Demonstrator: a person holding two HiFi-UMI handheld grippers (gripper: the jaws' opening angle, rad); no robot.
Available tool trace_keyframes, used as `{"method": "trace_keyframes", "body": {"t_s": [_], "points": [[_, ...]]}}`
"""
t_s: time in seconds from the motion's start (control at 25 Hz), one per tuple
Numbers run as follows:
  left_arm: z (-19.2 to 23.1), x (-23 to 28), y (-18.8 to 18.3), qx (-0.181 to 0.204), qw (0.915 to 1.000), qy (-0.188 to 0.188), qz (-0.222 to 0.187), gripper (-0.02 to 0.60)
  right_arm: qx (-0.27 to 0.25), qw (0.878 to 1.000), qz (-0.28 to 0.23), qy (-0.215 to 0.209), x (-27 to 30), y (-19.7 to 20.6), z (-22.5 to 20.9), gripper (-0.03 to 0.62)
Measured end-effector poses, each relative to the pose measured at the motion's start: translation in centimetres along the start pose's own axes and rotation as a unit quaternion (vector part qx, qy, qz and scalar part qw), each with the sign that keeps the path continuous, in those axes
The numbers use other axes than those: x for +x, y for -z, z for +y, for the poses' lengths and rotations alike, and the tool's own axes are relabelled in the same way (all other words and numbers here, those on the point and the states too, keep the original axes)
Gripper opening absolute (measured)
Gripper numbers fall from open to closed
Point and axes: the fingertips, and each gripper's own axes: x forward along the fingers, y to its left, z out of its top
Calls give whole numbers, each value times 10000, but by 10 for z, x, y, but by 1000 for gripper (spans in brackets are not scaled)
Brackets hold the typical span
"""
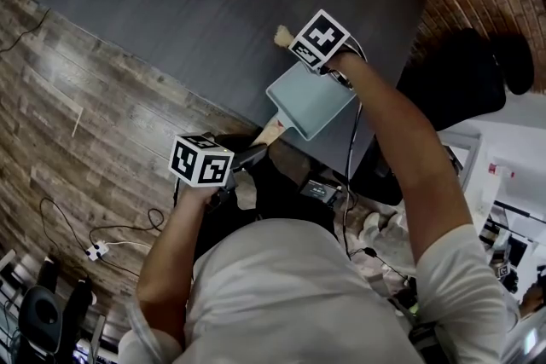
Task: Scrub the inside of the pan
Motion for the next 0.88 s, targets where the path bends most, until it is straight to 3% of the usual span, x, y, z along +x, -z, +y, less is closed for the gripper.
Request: {"method": "trace_keyframes", "body": {"t_s": [0.36,0.88], "points": [[6,-3,-8,-210,9987,-312,-334,115,-28,9990,-28,-455,2,-9,39,83],[6,-1,-7,-184,9981,-410,-423,115,-108,9966,-183,-792,1,-20,87,83]]}}
